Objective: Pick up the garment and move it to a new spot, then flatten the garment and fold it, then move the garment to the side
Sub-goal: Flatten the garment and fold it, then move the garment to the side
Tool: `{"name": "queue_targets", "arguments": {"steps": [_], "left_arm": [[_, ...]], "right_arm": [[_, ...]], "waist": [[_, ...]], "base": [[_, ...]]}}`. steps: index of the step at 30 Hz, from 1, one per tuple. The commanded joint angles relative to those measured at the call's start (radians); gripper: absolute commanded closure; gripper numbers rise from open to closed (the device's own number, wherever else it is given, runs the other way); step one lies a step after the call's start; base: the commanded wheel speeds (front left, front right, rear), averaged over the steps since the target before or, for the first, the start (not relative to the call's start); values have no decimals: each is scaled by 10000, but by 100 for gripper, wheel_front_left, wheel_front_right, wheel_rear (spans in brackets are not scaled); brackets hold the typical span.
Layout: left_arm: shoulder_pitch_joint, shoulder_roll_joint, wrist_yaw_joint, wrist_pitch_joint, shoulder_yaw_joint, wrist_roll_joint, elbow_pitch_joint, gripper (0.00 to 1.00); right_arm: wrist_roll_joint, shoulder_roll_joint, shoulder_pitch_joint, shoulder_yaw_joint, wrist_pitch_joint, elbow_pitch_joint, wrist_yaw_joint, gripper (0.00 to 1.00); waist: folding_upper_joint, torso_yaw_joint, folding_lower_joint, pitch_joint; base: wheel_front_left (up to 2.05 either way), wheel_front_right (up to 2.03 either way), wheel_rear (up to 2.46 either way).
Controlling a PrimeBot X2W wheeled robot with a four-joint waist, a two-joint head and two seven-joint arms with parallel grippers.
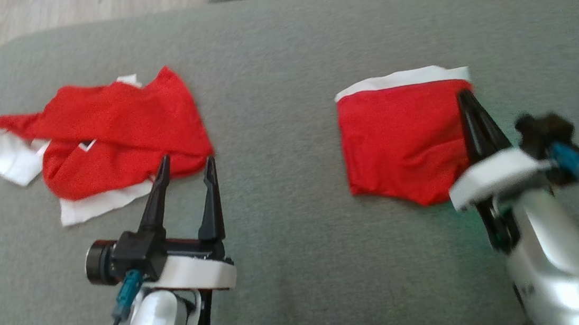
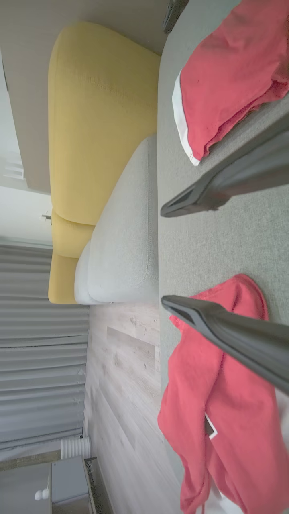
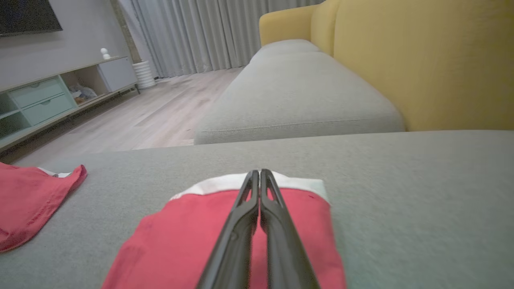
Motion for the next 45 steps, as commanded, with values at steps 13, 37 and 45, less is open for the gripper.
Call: {"name": "queue_targets", "arguments": {"steps": [13,37,45], "left_arm": [[601,31,-131,-65,901,628,1,0],[-127,28,-230,-65,241,396,-206,0],[-310,28,-167,-65,49,331,-324,0]], "right_arm": [[-395,194,2813,-583,-134,-2418,-9,0],[-241,196,391,-1763,1860,-748,-9,0],[34,20,-521,-1977,3135,1199,-9,0]], "waist": [[0,-650,1,-934],[0,535,1,585],[0,909,1,906]], "base": [[0,0,0],[0,0,0],[0,0,0]]}}
